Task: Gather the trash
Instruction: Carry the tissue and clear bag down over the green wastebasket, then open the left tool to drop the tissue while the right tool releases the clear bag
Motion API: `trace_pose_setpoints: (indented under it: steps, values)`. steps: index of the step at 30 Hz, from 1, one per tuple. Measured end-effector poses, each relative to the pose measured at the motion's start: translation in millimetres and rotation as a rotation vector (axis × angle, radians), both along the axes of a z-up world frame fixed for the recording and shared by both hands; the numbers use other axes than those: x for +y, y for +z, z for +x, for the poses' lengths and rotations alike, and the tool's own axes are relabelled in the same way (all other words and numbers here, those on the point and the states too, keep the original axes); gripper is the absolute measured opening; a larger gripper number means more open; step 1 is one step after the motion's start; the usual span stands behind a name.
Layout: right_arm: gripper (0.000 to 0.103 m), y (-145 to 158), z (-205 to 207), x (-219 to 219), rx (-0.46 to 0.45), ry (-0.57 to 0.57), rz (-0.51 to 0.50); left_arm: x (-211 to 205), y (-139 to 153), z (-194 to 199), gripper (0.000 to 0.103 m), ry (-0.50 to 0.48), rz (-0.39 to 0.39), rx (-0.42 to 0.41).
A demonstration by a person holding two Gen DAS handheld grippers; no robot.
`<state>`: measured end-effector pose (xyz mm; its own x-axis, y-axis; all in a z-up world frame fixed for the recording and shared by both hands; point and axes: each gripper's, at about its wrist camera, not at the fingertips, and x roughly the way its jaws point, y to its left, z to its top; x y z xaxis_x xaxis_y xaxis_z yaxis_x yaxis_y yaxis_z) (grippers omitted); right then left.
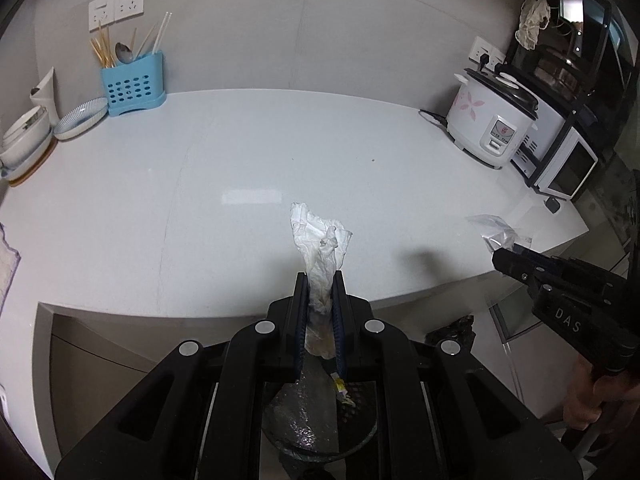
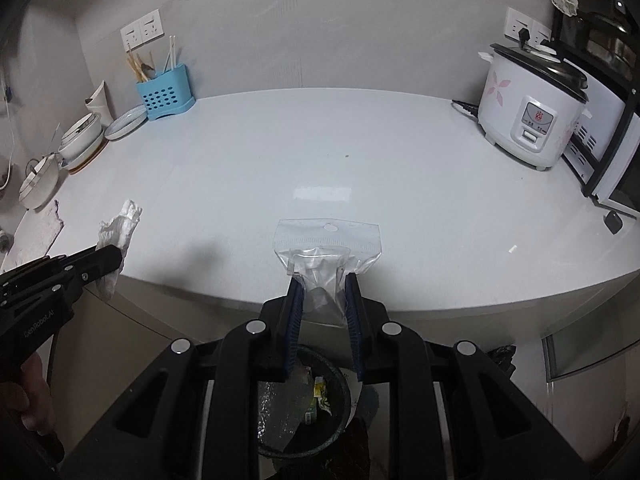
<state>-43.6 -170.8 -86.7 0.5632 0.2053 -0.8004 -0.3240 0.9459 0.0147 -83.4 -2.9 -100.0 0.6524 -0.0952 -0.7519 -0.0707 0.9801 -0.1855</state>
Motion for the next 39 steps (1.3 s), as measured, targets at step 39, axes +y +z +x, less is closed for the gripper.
trace_pose_setpoints:
  steps: [39]
  values:
    - [0.020,-289.2,-51.6,-7.9,0.384,0.152,-0.098,-53.7,-339.3,-30.0,0.018,-0.015,-0.062,0.376]
